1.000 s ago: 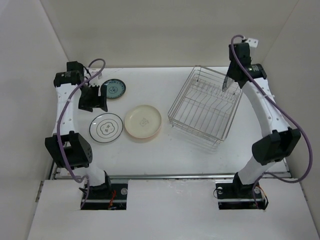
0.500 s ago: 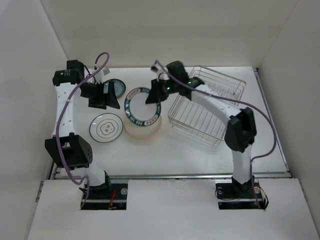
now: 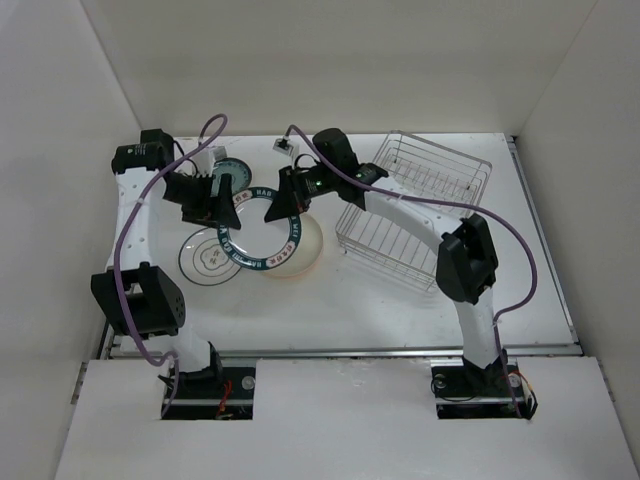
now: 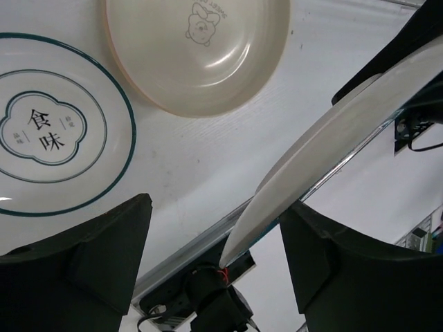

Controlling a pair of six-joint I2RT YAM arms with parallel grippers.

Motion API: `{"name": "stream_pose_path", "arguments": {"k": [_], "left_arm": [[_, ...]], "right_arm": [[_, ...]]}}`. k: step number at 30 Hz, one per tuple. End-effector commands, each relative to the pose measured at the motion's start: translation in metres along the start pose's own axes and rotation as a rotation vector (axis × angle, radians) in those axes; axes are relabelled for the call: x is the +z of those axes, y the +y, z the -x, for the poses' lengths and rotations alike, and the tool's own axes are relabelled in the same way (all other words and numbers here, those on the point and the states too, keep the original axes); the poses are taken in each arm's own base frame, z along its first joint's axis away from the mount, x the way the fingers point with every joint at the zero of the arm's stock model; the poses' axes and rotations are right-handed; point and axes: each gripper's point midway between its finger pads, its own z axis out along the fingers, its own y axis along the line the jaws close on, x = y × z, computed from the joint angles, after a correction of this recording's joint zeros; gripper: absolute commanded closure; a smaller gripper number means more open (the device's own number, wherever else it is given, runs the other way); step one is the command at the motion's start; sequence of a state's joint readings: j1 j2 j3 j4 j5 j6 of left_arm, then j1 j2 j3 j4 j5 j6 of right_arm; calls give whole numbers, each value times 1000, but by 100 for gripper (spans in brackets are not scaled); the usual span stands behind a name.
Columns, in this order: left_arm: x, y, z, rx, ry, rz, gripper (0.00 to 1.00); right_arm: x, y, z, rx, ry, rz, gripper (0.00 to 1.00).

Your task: Unload the plates from the dish rack

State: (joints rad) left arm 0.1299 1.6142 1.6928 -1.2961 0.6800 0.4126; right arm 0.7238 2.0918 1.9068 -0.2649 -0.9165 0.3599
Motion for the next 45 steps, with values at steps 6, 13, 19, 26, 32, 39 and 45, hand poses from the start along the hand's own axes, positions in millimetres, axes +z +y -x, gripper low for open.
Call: {"name": "stream_pose_path", "arguments": {"k": [6,13,19,26,32,39,45], "left_arm": [[6,-27,-21,25,77,-167,72],[7,14,-16,-81,84,71,100],[-17,70,-9,-243,-10,292,100],[-20,126,-29,-380,34,376,100],[2,148,-47,-424,144,367,100],[20,151,-61,-462,228,311,94],[23,160,-79,-483,307,350,61]], "right_arm": [[-3,38,34,-85,-92,134,100],[1,20,30,-23,-90,49,53],[-47,-18,50,42,-187,-240,45],[-140,-44,68,57,-338,-517,44],[-164,-51,60,45,-325,-600,44],[-199,-60,59,58,-385,-733,41],[-299,-113,30,293,-486,-1216,34]]}}
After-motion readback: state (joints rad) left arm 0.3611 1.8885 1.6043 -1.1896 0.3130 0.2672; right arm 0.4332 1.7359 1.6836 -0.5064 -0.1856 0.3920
